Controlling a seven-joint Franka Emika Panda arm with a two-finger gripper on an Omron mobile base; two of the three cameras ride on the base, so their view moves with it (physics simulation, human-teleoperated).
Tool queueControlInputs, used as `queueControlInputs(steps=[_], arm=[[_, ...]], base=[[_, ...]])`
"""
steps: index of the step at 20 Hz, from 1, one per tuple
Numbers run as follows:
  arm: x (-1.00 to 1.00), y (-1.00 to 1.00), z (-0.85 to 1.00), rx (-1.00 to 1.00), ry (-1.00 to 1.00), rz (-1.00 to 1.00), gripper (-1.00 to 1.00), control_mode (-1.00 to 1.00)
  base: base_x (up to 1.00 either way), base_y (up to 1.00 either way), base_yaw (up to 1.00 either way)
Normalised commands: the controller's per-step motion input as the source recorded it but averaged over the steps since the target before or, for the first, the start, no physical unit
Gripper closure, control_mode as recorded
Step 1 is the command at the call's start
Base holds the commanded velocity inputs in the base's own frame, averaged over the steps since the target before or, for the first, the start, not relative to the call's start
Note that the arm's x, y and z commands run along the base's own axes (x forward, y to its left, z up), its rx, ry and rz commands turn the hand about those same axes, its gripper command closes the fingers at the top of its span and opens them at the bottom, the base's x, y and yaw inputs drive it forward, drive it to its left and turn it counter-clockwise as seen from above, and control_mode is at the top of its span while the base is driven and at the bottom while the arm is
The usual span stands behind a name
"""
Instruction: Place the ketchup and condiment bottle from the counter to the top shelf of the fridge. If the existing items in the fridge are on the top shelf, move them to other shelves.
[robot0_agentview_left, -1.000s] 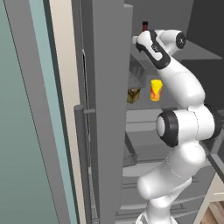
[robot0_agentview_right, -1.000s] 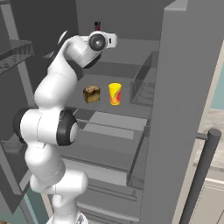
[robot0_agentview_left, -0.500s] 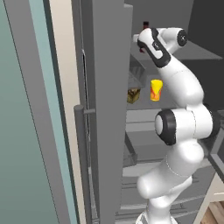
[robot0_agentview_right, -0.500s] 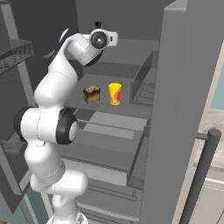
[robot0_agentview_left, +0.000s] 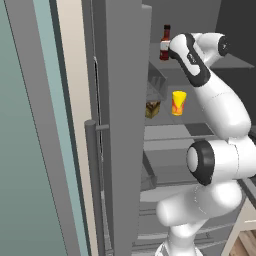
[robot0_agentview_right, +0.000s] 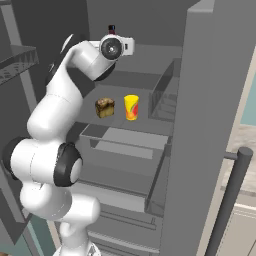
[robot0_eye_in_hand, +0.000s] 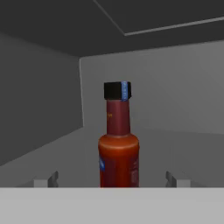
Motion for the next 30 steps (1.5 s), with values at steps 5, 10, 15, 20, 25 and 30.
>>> queueControlInputs(steps=[5, 10, 15, 20, 25, 30], arm=[[-1.0, -0.11, 0.05, 0.0, -0.05, 0.0, -1.0, -1.0], [-1.0, -0.09, 0.2, 0.01, -0.07, -0.01, -1.0, -1.0], [-1.0, -0.01, 0.41, 0.0, -0.01, -0.02, -1.0, -1.0], [-1.0, -0.1, 0.27, 0.0, 0.0, -0.01, -1.0, -1.0], [-1.0, -0.29, -0.13, -0.05, 0.09, -0.01, -1.0, -1.0], [-1.0, -0.23, -0.73, -0.22, 0.29, 0.0, -1.0, -1.0]], base=[[0.0, 0.0, 0.0], [0.0, 0.0, 0.0], [0.0, 0.0, 0.0], [0.0, 0.0, 0.0], [0.0, 0.0, 0.0], [0.0, 0.0, 0.0]])
